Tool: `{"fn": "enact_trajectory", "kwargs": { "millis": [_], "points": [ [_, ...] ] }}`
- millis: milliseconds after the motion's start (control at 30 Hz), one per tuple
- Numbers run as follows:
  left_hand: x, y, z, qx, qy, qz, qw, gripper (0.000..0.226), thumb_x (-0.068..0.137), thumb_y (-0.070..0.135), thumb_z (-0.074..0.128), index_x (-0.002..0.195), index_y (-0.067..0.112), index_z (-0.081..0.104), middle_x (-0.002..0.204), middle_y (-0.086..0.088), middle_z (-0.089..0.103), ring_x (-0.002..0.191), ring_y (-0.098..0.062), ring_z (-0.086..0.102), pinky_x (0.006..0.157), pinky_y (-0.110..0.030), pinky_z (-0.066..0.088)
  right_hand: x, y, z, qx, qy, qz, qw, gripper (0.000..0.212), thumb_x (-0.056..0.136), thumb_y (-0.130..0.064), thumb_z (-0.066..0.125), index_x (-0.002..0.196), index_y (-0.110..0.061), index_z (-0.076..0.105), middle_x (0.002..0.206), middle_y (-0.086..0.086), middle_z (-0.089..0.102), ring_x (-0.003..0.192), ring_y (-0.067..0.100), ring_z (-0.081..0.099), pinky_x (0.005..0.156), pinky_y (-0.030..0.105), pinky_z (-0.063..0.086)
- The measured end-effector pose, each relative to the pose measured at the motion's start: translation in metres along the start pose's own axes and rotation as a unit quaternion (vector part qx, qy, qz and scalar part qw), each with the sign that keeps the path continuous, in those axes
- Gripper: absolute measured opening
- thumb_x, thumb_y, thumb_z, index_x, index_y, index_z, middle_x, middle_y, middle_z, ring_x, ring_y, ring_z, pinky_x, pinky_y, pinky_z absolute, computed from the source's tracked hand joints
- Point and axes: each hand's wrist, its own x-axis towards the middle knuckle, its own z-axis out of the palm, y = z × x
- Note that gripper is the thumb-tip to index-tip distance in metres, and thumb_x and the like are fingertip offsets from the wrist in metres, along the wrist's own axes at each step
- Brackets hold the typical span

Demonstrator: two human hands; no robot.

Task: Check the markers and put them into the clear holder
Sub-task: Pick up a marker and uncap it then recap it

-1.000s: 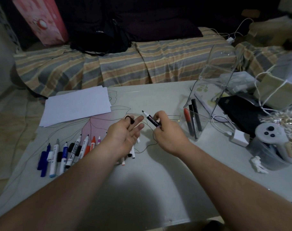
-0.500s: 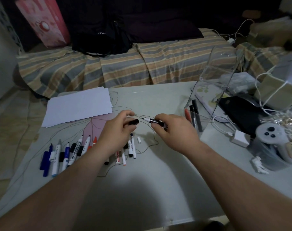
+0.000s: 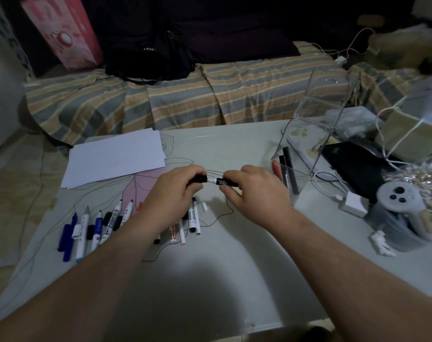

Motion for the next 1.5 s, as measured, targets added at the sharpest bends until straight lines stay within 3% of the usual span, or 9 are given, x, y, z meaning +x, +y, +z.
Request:
{"fn": "enact_trajectory", "kwargs": {
  "millis": [233, 567, 767, 900, 967, 1033, 1133, 1300, 1500],
  "points": [
    [-0.003, 0.011, 0.003, 0.088, -0.041, 0.059, 0.993, 0.02, 0.105, 0.029, 0.043, 0.12, 0.026, 0.057, 0.105, 0.008, 0.056, 0.096, -0.018, 0.053, 0.078, -0.038, 0.046, 0.0, -0.005, -0.003, -0.04, 0.014, -0.043, 0.998, 0.022, 0.095, -0.053, 0.055, 0.101, -0.038, 0.07, 0.084, -0.006, 0.06, 0.084, 0.023, 0.062, 0.074, 0.04, 0.04],
    [-0.008, 0.019, 0.01, 0.122, -0.078, 0.056, 0.988, 0.012, 0.103, 0.028, 0.045, 0.099, 0.02, 0.053, 0.09, 0.008, 0.047, 0.085, -0.022, 0.05, 0.067, -0.039, 0.04, -0.007, 0.001, -0.004, 0.024, -0.033, -0.091, 0.995, 0.023, 0.095, -0.047, 0.058, 0.095, -0.027, 0.07, 0.075, -0.007, 0.056, 0.074, 0.024, 0.062, 0.063, 0.038, 0.047],
    [-0.009, 0.027, 0.002, 0.069, -0.073, 0.068, 0.993, 0.025, 0.097, 0.044, 0.045, 0.11, 0.032, 0.062, 0.091, 0.012, 0.063, 0.087, -0.015, 0.059, 0.076, -0.037, 0.049, -0.007, 0.018, -0.019, 0.055, -0.066, -0.094, 0.992, 0.03, 0.094, -0.06, 0.05, 0.104, -0.038, 0.068, 0.089, -0.012, 0.064, 0.093, 0.016, 0.058, 0.099, 0.048, 0.032],
    [-0.011, 0.031, 0.009, -0.079, -0.023, -0.016, 0.996, 0.038, 0.093, 0.04, 0.064, 0.129, 0.043, 0.055, 0.09, 0.016, 0.065, 0.084, -0.004, 0.059, 0.075, -0.019, 0.045, 0.0, 0.036, -0.039, 0.119, 0.107, -0.006, 0.987, 0.033, 0.088, -0.055, 0.057, 0.105, -0.034, 0.076, 0.1, -0.005, 0.058, 0.098, 0.026, 0.052, 0.085, 0.043, 0.044],
    [-0.01, 0.019, 0.019, -0.022, -0.041, -0.027, 0.999, 0.031, 0.094, 0.037, 0.062, 0.125, 0.039, 0.06, 0.096, 0.018, 0.063, 0.09, -0.006, 0.058, 0.082, -0.026, 0.048, 0.003, 0.046, -0.059, 0.174, 0.221, 0.05, 0.958, 0.023, 0.09, -0.036, 0.066, 0.108, -0.025, 0.075, 0.102, -0.001, 0.058, 0.095, 0.021, 0.054, 0.084, 0.029, 0.043],
    [-0.009, 0.004, 0.027, 0.055, -0.072, -0.026, 0.996, 0.023, 0.095, 0.034, 0.059, 0.116, 0.037, 0.067, 0.105, 0.018, 0.063, 0.101, -0.011, 0.056, 0.092, -0.033, 0.047, 0.005, 0.059, -0.072, 0.221, 0.244, 0.116, 0.937, 0.017, 0.093, -0.024, 0.066, 0.11, -0.021, 0.068, 0.105, -0.002, 0.06, 0.09, 0.013, 0.057, 0.078, 0.016, 0.041],
    [-0.01, -0.01, 0.035, 0.157, -0.107, -0.017, 0.982, 0.024, 0.096, 0.035, 0.054, 0.113, 0.038, 0.07, 0.115, 0.013, 0.066, 0.11, -0.017, 0.05, 0.092, -0.034, 0.043, 0.004, 0.079, -0.068, 0.18, 0.18, 0.171, 0.952, 0.012, 0.097, -0.028, 0.06, 0.108, -0.025, 0.06, 0.1, -0.003, 0.066, 0.087, 0.019, 0.064, 0.073, 0.028, 0.046],
    [-0.007, -0.018, 0.039, 0.203, -0.122, -0.005, 0.971, 0.025, 0.096, 0.038, 0.051, 0.112, 0.039, 0.071, 0.115, 0.014, 0.067, 0.106, -0.019, 0.05, 0.086, -0.032, 0.038, 0.002, 0.081, -0.056, 0.012, 0.041, 0.173, 0.984, 0.061, 0.099, -0.022, 0.054, 0.146, -0.043, 0.022, 0.088, 0.004, 0.066, 0.075, 0.031, 0.06, 0.063, 0.046, 0.055],
    [-0.006, -0.017, 0.045, 0.196, -0.129, 0.005, 0.972, 0.027, 0.096, 0.037, 0.051, 0.115, 0.039, 0.071, 0.117, 0.016, 0.067, 0.11, -0.018, 0.049, 0.086, -0.032, 0.035, 0.002, 0.084, -0.05, -0.023, -0.103, 0.16, 0.981, 0.037, 0.106, -0.03, 0.033, 0.14, -0.041, 0.043, 0.12, 0.013, 0.066, 0.102, 0.038, 0.057, 0.077, 0.045, 0.049]
  ]
}}
